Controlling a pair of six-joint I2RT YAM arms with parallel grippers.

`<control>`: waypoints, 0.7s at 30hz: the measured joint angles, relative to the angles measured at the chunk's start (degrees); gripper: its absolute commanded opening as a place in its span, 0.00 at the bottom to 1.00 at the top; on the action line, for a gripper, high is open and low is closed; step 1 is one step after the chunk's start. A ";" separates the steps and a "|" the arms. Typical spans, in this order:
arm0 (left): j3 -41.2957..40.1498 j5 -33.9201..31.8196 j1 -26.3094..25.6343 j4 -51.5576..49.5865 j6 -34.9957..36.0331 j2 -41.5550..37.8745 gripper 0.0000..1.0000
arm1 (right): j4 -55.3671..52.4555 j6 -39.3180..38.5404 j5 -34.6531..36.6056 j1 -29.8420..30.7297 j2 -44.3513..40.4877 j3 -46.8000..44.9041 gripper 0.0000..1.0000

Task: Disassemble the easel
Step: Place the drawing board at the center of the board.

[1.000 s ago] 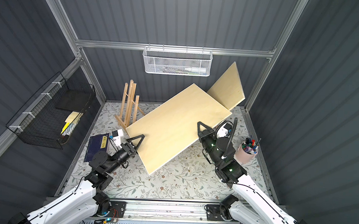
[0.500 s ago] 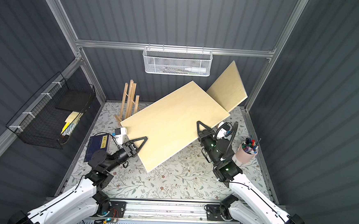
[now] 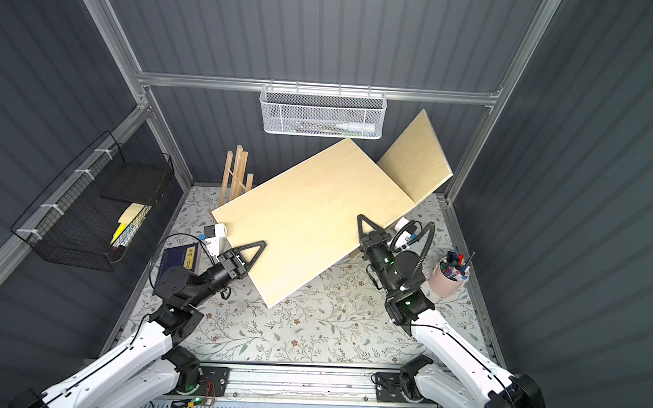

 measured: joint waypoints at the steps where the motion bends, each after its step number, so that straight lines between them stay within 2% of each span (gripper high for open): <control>1: 0.76 0.02 0.00 -0.96 0.44 0.00 0.00 | 0.35 0.13 0.00 -0.02 -0.02 0.00 0.00; 11: 4.76 -0.07 -0.07 -5.99 2.10 0.00 0.00 | 1.49 0.44 0.26 -0.22 -0.15 -0.02 0.00; 13: 4.79 -0.15 -0.22 -5.73 2.14 -0.13 0.04 | 3.21 0.46 0.24 -0.22 -0.07 -0.76 0.00; 15: 4.76 -0.50 -0.35 -5.46 2.34 -0.28 0.12 | 5.14 0.74 0.20 -0.22 0.42 -1.46 0.00; 18: 4.26 -1.29 -0.37 -4.24 2.38 -0.44 0.13 | 8.31 1.31 -0.35 -0.22 2.56 -1.49 0.00; 21: 3.08 -1.95 -0.13 -1.95 2.38 -0.39 0.24 | 11.69 1.79 -1.27 -0.35 5.29 -1.27 0.00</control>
